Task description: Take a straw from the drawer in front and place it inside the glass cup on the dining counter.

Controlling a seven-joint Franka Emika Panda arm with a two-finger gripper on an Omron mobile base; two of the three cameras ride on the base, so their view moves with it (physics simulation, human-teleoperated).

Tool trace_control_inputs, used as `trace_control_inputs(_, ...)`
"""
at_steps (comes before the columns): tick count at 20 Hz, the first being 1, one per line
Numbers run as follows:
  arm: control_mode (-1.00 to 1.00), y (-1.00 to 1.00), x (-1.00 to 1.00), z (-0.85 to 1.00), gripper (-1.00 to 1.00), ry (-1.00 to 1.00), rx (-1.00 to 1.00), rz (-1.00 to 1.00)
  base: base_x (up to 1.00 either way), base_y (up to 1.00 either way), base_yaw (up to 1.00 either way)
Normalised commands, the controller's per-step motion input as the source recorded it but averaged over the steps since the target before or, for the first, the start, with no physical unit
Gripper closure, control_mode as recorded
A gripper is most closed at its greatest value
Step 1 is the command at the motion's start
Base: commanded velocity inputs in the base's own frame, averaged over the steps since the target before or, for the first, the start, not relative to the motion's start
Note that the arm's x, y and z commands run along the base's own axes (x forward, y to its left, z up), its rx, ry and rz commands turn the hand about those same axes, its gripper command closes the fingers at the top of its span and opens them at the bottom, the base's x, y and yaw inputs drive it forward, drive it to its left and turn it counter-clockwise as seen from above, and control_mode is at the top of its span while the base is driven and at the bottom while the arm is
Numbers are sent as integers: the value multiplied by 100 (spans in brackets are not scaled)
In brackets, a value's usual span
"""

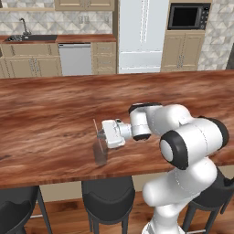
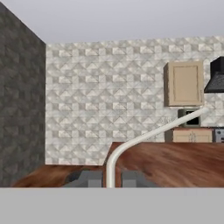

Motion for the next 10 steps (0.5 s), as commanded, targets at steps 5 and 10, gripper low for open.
trace_control_inputs(5, -100, 0, 12, -1, 100, -3, 0, 0, 0, 0, 0)
trace_control_inputs(10, -100, 0, 24, -1, 100, -7, 0, 0, 0, 0, 0)
